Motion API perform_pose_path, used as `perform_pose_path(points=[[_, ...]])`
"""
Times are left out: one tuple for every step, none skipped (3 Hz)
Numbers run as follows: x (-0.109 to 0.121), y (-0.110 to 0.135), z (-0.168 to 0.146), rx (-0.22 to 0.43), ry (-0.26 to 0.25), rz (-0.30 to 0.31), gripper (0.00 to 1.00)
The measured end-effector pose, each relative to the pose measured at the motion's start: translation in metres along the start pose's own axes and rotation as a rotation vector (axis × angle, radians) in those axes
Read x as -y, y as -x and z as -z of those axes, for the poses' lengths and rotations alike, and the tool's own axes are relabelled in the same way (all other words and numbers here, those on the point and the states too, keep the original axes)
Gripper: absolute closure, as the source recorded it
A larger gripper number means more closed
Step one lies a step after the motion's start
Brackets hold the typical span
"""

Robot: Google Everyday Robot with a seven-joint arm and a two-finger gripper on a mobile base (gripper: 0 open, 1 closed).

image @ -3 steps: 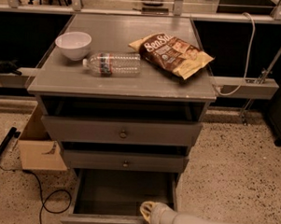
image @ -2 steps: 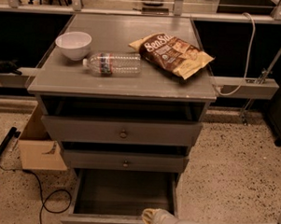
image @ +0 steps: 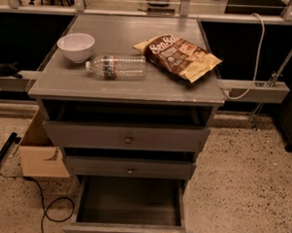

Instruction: Close bottom drawer

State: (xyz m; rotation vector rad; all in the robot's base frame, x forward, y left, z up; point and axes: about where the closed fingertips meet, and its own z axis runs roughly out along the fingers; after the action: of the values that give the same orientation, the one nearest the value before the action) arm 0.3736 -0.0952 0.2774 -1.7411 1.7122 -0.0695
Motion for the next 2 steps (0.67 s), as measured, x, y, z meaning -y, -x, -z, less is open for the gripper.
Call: perform_pose_path(points=[[-0.03,-0.017,0.001,-0.045,0.027,-0.055,1.0],[-0.046,-0.027,0.005,-0.07,0.034,-0.085,1.0]])
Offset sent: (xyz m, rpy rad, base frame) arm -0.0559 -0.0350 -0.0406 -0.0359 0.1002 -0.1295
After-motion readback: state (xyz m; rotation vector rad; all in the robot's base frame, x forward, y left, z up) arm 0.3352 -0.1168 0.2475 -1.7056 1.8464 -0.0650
